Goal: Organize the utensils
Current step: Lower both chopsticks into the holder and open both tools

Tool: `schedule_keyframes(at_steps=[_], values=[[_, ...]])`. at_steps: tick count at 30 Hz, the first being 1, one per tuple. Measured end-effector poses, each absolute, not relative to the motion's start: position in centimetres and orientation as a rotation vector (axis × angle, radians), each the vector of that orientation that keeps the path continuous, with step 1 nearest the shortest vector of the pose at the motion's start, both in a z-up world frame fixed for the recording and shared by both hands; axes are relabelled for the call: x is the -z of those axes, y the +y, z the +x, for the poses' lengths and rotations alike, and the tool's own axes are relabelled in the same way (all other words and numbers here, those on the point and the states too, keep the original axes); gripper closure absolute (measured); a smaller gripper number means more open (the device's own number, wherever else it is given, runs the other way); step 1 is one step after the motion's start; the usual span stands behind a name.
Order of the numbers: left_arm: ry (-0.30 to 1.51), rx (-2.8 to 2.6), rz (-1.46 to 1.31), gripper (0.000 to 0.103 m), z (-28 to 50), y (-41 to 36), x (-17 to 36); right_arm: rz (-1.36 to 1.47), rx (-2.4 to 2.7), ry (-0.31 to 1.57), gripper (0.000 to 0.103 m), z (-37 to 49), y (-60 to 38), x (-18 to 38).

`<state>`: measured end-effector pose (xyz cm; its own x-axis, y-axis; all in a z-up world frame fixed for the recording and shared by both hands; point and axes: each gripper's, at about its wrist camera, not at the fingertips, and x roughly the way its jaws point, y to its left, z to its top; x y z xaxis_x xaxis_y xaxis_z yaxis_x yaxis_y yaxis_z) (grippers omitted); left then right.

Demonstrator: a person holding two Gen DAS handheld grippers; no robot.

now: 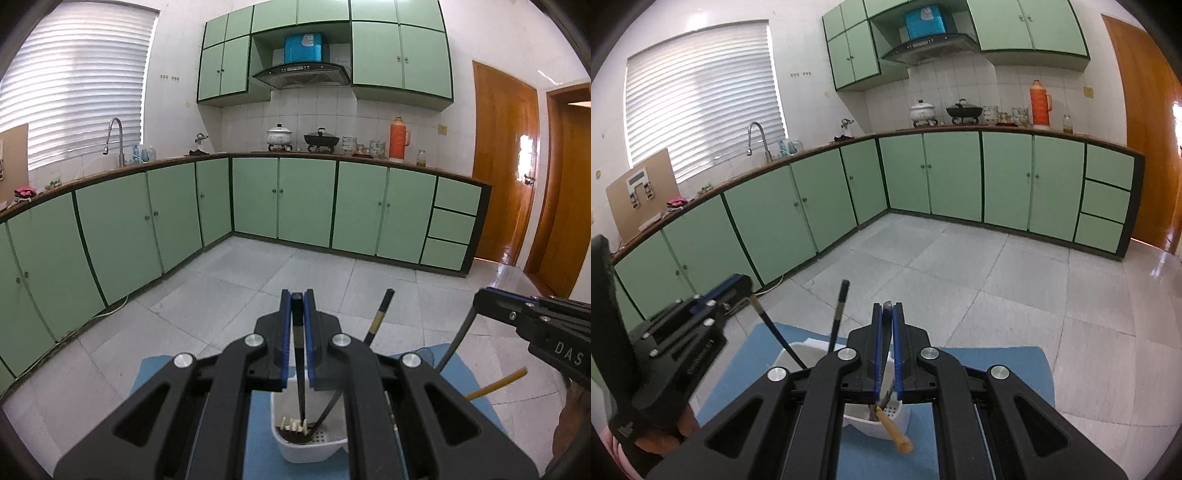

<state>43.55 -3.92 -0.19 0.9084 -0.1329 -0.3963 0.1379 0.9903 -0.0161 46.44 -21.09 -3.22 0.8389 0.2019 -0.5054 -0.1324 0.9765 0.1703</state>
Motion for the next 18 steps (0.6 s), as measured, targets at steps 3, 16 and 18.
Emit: schedule_keyframes(at_steps=[3, 16, 18], values=[[0.412, 0.14, 0.0, 0.096, 43.4, -3.5, 0.1, 0.146, -0.164, 0.551, 0.097, 46.4, -21.6, 3.6], [0.398, 0.109, -0.057, 0.046, 42.9, -1.6, -0.9, 0.19, -0.123, 0.539, 0.066, 45.8, -23.4, 2.9], [0.391, 0.114, -0.071, 0.042, 42.6, -1.3, -1.1, 0.198, -0.123, 0.529, 0.062, 45.4, -23.7, 2.7]])
